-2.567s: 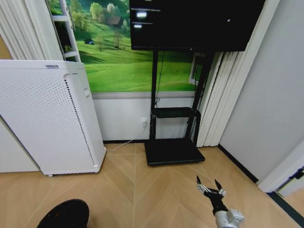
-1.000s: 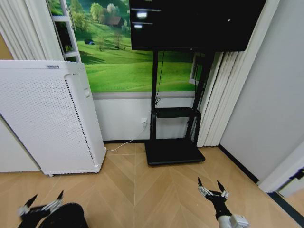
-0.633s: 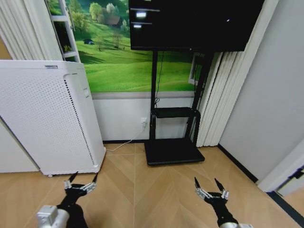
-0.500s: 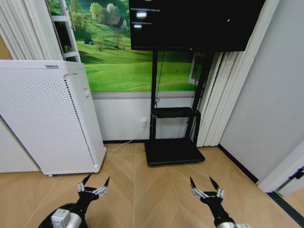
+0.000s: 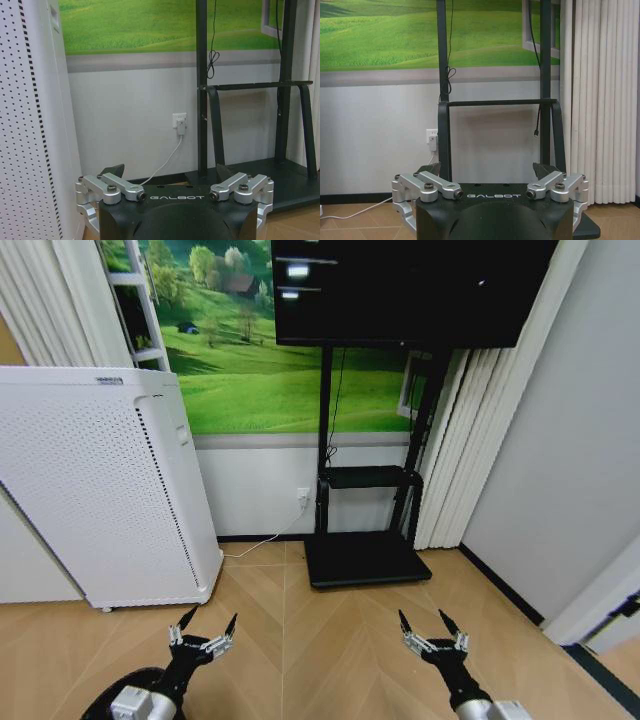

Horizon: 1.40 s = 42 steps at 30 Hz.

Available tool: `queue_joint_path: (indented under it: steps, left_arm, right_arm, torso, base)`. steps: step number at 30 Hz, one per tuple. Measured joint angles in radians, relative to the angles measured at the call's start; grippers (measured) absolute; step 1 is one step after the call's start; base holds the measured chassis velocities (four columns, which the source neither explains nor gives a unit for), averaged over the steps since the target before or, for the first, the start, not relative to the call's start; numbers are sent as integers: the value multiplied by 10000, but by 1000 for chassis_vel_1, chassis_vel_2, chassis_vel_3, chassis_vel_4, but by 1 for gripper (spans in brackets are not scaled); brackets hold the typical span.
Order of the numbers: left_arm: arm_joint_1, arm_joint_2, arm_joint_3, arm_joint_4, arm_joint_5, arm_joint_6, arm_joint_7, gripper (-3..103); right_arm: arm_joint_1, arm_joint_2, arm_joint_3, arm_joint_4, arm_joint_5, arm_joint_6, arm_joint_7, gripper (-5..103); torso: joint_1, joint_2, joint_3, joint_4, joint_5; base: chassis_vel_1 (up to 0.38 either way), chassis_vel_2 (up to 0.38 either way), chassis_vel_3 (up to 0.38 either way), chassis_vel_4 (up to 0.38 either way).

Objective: Pick up the trash bin and place the garbage on the floor into it.

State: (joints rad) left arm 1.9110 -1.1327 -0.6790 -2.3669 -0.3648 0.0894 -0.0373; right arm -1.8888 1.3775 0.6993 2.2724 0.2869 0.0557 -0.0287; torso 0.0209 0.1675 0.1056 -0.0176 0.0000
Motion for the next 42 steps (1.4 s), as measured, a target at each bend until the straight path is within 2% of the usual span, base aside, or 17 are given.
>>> queue_joint_path:
  steps: [15, 42]
  left_arm:
    - [7, -1, -24, 11, -24, 21, -14, 100]
    - [10, -1, -35, 26, -35, 29, -23, 100]
  right_arm:
    - [5, 0, 4, -4, 8, -4, 15, 100]
    - [6, 1, 5, -14, 9, -4, 23, 100]
  torso:
    - [3, 11, 12, 1, 0]
    - [303, 1080, 774, 1, 0]
  base:
    - [0, 0, 0, 0]
    - [0, 0, 0, 0]
